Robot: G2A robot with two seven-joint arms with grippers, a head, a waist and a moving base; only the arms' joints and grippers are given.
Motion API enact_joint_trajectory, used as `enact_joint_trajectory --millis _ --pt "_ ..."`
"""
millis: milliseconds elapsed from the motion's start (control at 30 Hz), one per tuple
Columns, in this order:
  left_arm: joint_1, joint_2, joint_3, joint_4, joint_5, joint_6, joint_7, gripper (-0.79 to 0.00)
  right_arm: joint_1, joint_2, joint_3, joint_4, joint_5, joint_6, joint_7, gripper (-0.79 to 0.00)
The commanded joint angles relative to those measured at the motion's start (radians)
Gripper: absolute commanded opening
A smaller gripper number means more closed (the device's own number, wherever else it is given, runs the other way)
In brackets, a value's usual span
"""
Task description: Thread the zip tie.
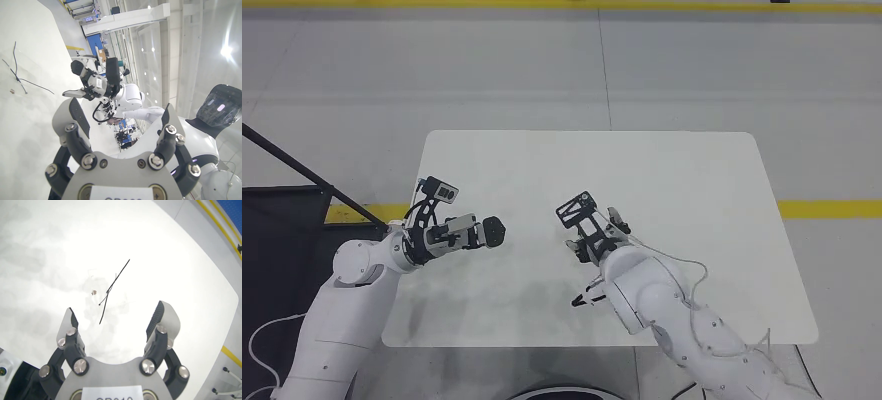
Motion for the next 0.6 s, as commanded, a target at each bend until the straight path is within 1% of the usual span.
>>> enact_joint_trajectory --millis 0,133,300,500,567 --pt "0.000 0.000 0.000 0.000 0.000 0.000 0.000 0.000 -0.083 0.013 0.057 -0.070 -0.030 0.026 -0.083 0.000" --pt "0.000 0.000 0.000 0.000 0.000 0.000 0.000 0.000 -0.235 0.031 0.150 -0.175 -0.066 0.085 -0.259 0.000" --pt "0.000 0.000 0.000 0.000 0.000 0.000 0.000 0.000 -0.396 0.041 0.270 -0.262 -0.024 0.164 -0.475 0.000" --pt "0.000 0.000 0.000 0.000 0.000 0.000 0.000 0.000 -0.561 0.042 0.408 -0.334 0.126 0.206 -0.734 0.000" --pt "0.000 0.000 0.000 0.000 0.000 0.000 0.000 0.000 -0.603 0.044 0.458 -0.348 0.196 0.175 -0.784 0.000"
